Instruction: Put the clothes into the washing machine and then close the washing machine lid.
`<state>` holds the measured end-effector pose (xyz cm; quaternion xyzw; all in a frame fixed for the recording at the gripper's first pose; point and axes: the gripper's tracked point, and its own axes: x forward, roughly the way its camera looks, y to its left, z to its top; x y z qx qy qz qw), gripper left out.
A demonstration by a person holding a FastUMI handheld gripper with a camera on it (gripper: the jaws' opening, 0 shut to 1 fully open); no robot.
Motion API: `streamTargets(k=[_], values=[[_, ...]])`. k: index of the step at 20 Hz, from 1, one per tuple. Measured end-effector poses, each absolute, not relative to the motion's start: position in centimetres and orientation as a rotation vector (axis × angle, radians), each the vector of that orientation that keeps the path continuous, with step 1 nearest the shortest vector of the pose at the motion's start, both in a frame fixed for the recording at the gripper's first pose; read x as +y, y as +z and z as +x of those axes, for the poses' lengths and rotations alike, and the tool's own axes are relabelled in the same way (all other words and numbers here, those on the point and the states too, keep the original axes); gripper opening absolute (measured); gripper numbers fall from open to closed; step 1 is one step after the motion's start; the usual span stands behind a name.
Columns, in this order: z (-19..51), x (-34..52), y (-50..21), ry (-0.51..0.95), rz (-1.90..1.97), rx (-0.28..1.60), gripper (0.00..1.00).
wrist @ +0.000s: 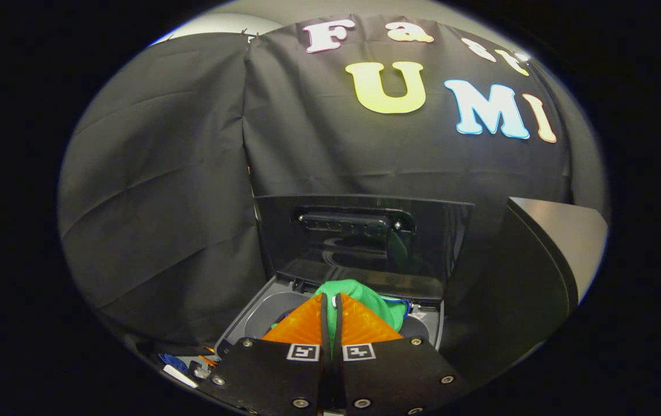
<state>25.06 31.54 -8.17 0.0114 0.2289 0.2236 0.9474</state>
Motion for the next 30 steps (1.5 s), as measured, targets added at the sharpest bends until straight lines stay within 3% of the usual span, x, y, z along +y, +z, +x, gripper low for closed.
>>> streamTargets(k=[7,12,30], values=[[25.4,31.5,-10.4,0.437,0.015,0.490,0.16],[25.5,31.1,-10.8,0.409,-0.003,0.496,0.94],[31.7,32.1,0.5,0.348,0.016,0.230,0.95]])
